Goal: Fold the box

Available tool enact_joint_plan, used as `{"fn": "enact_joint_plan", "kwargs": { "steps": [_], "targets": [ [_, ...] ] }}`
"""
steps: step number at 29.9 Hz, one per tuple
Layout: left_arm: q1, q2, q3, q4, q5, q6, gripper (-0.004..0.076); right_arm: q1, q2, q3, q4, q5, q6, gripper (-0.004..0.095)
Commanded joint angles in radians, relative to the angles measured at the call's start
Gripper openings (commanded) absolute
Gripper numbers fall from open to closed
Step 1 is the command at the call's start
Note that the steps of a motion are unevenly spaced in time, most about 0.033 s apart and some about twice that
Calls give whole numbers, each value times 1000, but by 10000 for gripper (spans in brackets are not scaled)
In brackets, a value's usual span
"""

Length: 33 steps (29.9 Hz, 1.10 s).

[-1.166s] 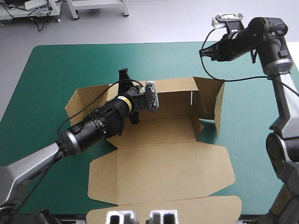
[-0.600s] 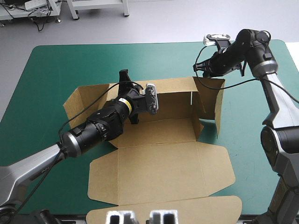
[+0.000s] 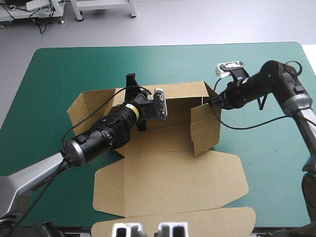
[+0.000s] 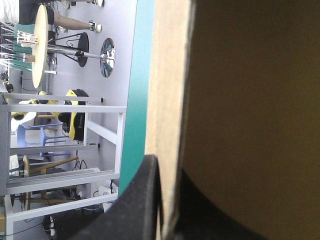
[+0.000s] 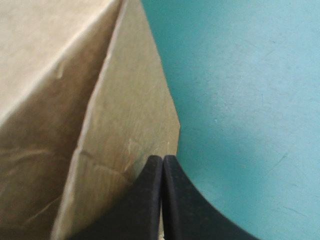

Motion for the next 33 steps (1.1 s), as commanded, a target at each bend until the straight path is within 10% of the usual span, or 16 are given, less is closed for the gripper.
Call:
{"fn": "enact_joint_plan", "kwargs": {
  "steps": [1,8,17,26,33],
  "targets": [
    [-11,-28,-11,-24,-2,-25,-10,-7,-114,120,109,-148,-143,-20],
    [-11,-28,-11,-24,-4,-25,-10,-7,-260,451,361,-433,-468,-20],
    [-11,-28,-11,-24,-4,-25,-10,-7,-341,679,622,-541,-771,6],
    [-11,-28,-11,-22,-9,-25,-10,-7,-354,679,622,-463,-834,674],
    [-11,-17,-11,-22,-31,-25,-10,-7,-353,679,774,-384,-999,672]
  ]
}}
